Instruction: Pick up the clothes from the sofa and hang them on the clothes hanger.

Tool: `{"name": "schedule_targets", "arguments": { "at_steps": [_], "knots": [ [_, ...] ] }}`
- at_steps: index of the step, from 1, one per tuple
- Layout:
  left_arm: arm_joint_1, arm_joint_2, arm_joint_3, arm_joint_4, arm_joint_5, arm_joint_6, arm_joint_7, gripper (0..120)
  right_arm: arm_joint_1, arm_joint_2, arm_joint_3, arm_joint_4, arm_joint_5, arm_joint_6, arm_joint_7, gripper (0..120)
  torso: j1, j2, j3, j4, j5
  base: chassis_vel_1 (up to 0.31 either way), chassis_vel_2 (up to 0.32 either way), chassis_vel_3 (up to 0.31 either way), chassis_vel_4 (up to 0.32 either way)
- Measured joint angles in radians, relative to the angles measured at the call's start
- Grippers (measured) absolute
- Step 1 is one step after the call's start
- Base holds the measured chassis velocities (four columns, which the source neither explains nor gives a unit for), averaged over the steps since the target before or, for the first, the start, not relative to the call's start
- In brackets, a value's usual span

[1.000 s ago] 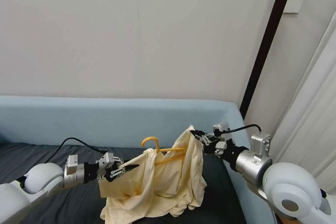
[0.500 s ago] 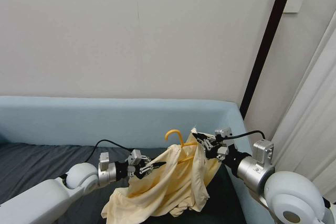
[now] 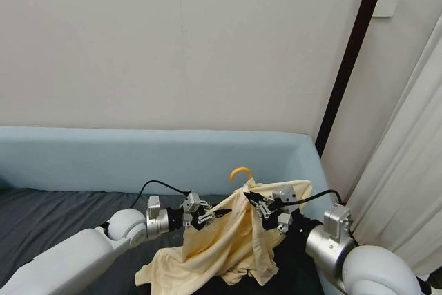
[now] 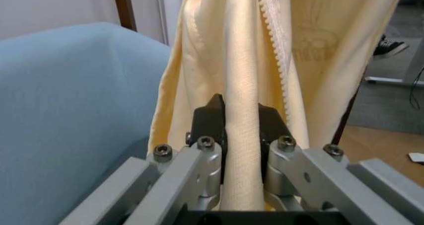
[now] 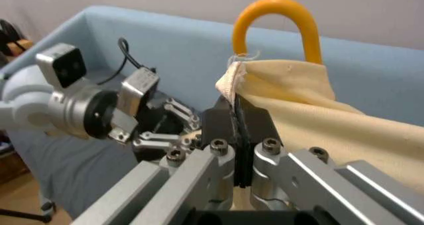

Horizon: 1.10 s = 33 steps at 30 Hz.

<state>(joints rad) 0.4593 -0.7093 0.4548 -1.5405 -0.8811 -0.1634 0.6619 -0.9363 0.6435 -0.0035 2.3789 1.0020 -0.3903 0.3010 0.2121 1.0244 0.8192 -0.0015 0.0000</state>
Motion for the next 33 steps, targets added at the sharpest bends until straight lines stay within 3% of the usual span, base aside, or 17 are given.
{"name": "schedule_targets", "arguments": {
  "at_steps": [13,22,25,33],
  "knots": [
    [-0.017,-0.024,0.017,0.01,-0.006,-0.003,-0.002,6,-0.02,0.058,-0.009,-0.013,-0.016,0.033,0.016,0,0.0,0.0,0.0,-0.0001,-0.0002,0.0,0.0,0.0,0.0],
    [-0.071,0.017,0.025,-0.007,-0.006,-0.026,0.023,6,-0.021,0.053,-0.015,-0.038,-0.044,0.02,-0.019,0,0.0,0.0,0.0,0.0001,-0.0001,0.0,0.0,0.0,0.0],
    [-0.087,0.027,0.025,-0.012,0.003,-0.044,0.034,6,-0.021,0.036,-0.016,-0.036,-0.052,0.019,-0.04,16,0.0,0.0,0.0,-0.0001,-0.0001,0.0,0.0,0.0,0.0],
    [-0.1,0.053,0.003,-0.021,0.036,-0.076,0.046,6,-0.031,-0.011,-0.019,-0.021,-0.189,0.021,-0.108,43,0.0,0.0,0.0,0.0,-0.0001,0.0,0.0,0.0,0.0]
  ]
}}
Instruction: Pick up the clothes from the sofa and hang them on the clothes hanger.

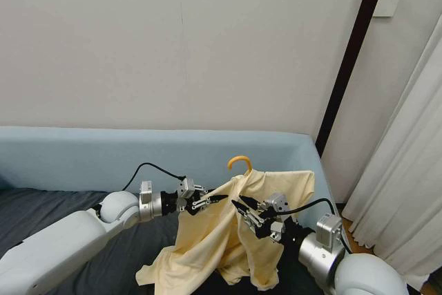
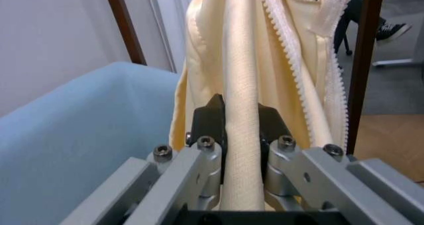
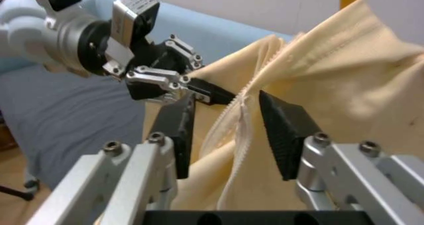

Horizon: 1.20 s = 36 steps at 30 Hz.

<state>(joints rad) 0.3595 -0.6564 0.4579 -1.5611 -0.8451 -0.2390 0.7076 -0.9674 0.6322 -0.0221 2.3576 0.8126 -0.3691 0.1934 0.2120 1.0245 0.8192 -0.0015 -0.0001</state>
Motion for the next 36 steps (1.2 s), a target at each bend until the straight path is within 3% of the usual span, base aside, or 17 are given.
{"name": "schedule_targets", "arguments": {
  "at_steps": [9,12,16,19,25,36],
  "knots": [
    [-0.037,0.047,-0.03,0.008,0.028,-0.048,0.039,6,0.017,-0.095,0.077,0.035,-0.005,0.068,-0.028,75,0.0,0.0,0.0,-0.0001,0.0,0.0,0.0,0.0,0.0],
    [-0.079,0.054,-0.026,0.039,0.043,-0.088,0.062,6,0.061,-0.185,0.116,0.032,0.0,0.111,-0.08,90,0.0,0.0,0.0,0.0001,-0.0001,0.0,0.0,0.0,0.0],
    [-0.119,0.046,-0.019,0.073,0.078,-0.129,0.096,6,0.075,-0.283,0.136,0.0,-0.03,0.16,-0.165,98,0.0,0.0,0.0,-0.0002,0.0001,0.0,0.0,0.0,0.0],
    [-0.124,0.045,-0.018,0.078,0.082,-0.134,0.1,6,0.078,-0.294,0.138,-0.008,-0.038,0.166,-0.178,99,0.0,0.0,0.0,-0.0003,0.0001,0.0,0.0,0.0,0.0],
    [-0.184,0.02,0.034,0.11,0.141,-0.184,0.158,6,0.203,-0.405,0.124,-0.184,-0.024,0.158,-0.408,100,0.0,0.0,0.0,0.0001,0.0002,0.0,0.0,0.0,0.0],
    [-0.252,-0.051,0.097,0.132,0.164,-0.231,0.222,6,0.222,-0.475,0.114,-0.188,0.12,0.027,-0.566,100,0.0,0.0,0.0,-0.0005,0.0003,0.0,0.0,0.0,0.0]
  ]
}}
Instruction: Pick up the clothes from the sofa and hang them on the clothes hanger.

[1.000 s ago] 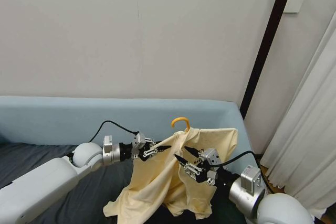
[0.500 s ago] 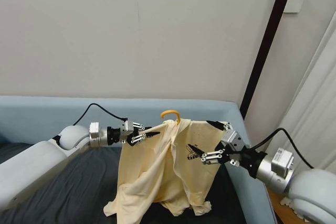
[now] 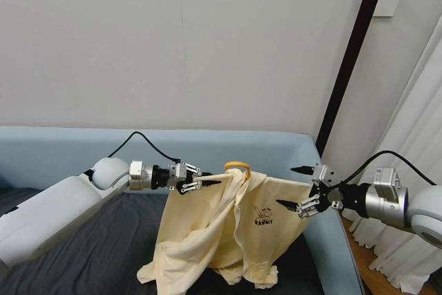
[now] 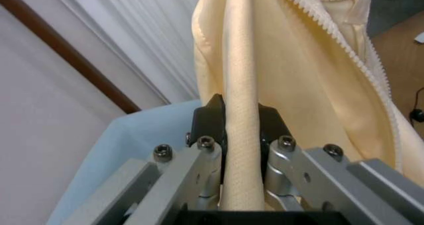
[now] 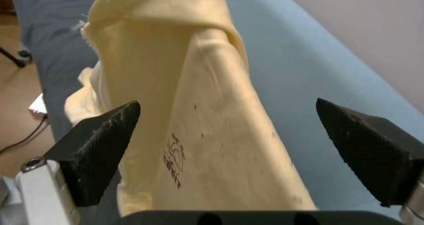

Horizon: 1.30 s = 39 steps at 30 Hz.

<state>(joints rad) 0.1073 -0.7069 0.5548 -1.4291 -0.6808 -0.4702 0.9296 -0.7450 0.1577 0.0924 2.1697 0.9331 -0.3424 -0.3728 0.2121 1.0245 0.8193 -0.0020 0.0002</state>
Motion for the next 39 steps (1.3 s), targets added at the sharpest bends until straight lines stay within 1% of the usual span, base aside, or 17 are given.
{"name": "schedule_targets", "arguments": {
  "at_steps": [5,11,13,17,18,22,23,25,26,29,30,32,33,34,37,38,39],
  "knots": [
    [-0.003,-0.006,0.011,0.005,0.009,-0.016,0.016,6,-0.001,-0.027,0.0,0.012,0.015,-0.012,-0.016,100,0.0,0.0,0.0,0.0006,-0.0003,0.0,0.0,0.0,0.0],
    [0.017,-0.011,-0.011,0.003,0.026,-0.02,0.019,6,-0.008,-0.049,-0.012,0.019,0.026,-0.026,-0.021,100,0.0,0.0,0.0,0.0006,-0.0002,0.0,0.0,0.0,0.0],
    [0.018,-0.014,-0.012,0.001,0.028,-0.02,0.019,6,-0.01,-0.051,-0.015,0.022,0.026,-0.033,-0.019,98,0.0,0.0,0.0,0.0006,-0.0002,0.0,0.0,0.0,0.0],
    [0.026,-0.013,-0.017,-0.025,0.027,-0.012,0.018,6,-0.016,-0.058,-0.021,0.03,0.03,-0.061,-0.004,82,0.0,0.0,0.0,0.0005,-0.0002,0.0,0.0,0.0,0.0],
    [0.026,-0.013,-0.017,-0.025,0.027,-0.012,0.018,6,-0.016,-0.058,-0.021,0.03,0.03,-0.061,-0.004,82,0.0,0.0,0.0,0.0005,-0.0002,0.0,0.0,0.0,0.0],
    [0.027,-0.018,-0.01,-0.031,0.041,-0.011,0.019,6,-0.025,-0.071,-0.03,0.039,0.03,-0.085,-0.002,64,0.0,0.0,0.0,0.0005,-0.0003,0.0,0.0,0.0,0.0],
    [0.027,-0.018,-0.01,-0.031,0.041,-0.011,0.019,6,-0.025,-0.071,-0.03,0.039,0.03,-0.085,-0.002,64,0.0,0.0,0.0,0.0005,-0.0003,0.0,0.0,0.0,0.0],
    [0.029,-0.019,-0.008,-0.037,0.041,-0.01,0.017,6,-0.027,-0.072,-0.034,0.042,0.03,-0.093,-0.002,55,0.0,0.0,0.0,0.0004,-0.0002,0.0,0.0,0.0,0.0],
    [0.029,-0.02,-0.006,-0.039,0.042,-0.009,0.017,6,-0.029,-0.073,-0.036,0.042,0.029,-0.096,-0.002,48,0.0,0.0,0.0,0.0004,-0.0002,0.0,0.0,0.0,0.0],
    [0.029,-0.02,-0.005,-0.042,0.043,-0.008,0.016,6,-0.033,-0.077,-0.039,0.044,0.03,-0.101,-0.002,41,0.0,0.0,0.0,0.0005,-0.0002,0.0,0.0,0.0,0.0],
    [0.029,-0.02,-0.005,-0.045,0.043,-0.007,0.016,6,-0.037,-0.08,-0.041,0.047,0.03,-0.102,-0.003,35,0.0,0.0,0.0,0.0005,-0.0002,0.0,0.0,0.0,0.0],
    [0.029,-0.02,-0.004,-0.053,0.047,-0.007,0.015,6,-0.04,-0.082,-0.044,0.05,0.029,-0.104,-0.008,26,0.0,0.0,0.0,0.0005,-0.0003,0.0,0.0,0.0,0.0],
    [0.029,-0.02,-0.004,-0.053,0.047,-0.007,0.015,6,-0.04,-0.082,-0.044,0.05,0.029,-0.104,-0.008,26,0.0,0.0,0.0,0.0005,-0.0003,0.0,0.0,0.0,0.0],
    [0.029,-0.02,-0.003,-0.057,0.05,-0.006,0.015,6,-0.041,-0.082,-0.046,0.05,0.029,-0.105,-0.01,23,0.0,0.0,0.0,0.0005,-0.0003,0.0,0.0,0.0,0.0],
    [0.028,-0.024,-0.001,-0.063,0.051,-0.003,0.01,6,-0.045,-0.078,-0.053,0.052,0.027,-0.11,-0.016,8,0.0,0.0,0.0,0.0005,-0.0002,0.0,0.0,0.0,0.0],
    [0.029,-0.026,-0.001,-0.063,0.051,-0.003,0.009,6,-0.046,-0.078,-0.055,0.054,0.025,-0.111,-0.017,5,0.0,0.0,0.0,0.0004,-0.0002,0.0,0.0,0.0,0.0],
    [0.029,-0.026,-0.001,-0.063,0.051,-0.003,0.009,6,-0.046,-0.078,-0.055,0.054,0.025,-0.111,-0.017,5,0.0,0.0,0.0,0.0004,-0.0002,0.0,0.0,0.0,0.0]
  ]
}}
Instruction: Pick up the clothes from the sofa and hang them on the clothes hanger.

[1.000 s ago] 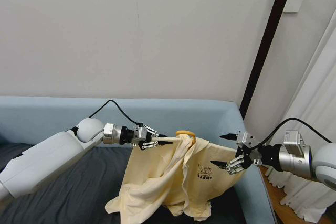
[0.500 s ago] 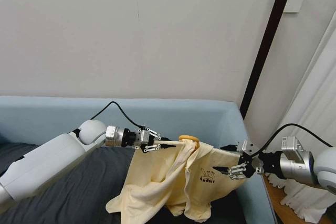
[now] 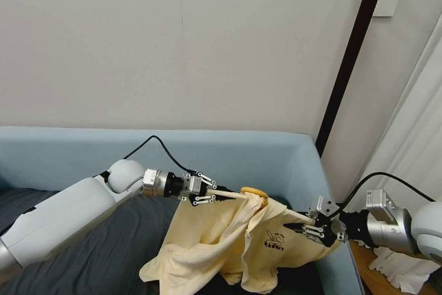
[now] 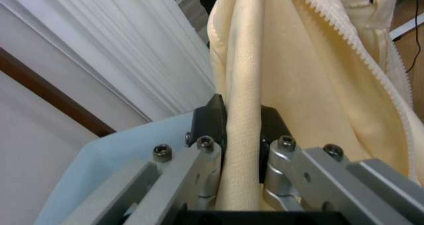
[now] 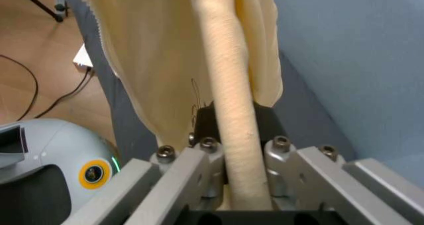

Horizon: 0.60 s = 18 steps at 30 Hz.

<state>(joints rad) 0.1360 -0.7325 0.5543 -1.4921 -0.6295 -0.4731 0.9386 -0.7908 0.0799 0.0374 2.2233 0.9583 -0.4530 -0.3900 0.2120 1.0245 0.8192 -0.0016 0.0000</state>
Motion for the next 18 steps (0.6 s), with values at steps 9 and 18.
{"name": "schedule_targets", "arguments": {
  "at_steps": [9,18],
  "knots": [
    [0.007,-0.002,0.0,0.004,0.01,0.0,-0.016,6,-0.003,0.007,-0.002,-0.003,-0.004,0.0,-0.01,1,0.0,0.0,0.0,0.0,-0.0002,0.0,0.0,0.0,0.0],
    [0.019,0.005,-0.018,0.009,0.029,0.0,-0.059,30,-0.006,0.029,-0.008,-0.013,-0.017,0.021,0.013,1,0.0,0.0,0.0,0.0001,-0.0002,0.0,0.0,0.0,0.0]
  ]
}}
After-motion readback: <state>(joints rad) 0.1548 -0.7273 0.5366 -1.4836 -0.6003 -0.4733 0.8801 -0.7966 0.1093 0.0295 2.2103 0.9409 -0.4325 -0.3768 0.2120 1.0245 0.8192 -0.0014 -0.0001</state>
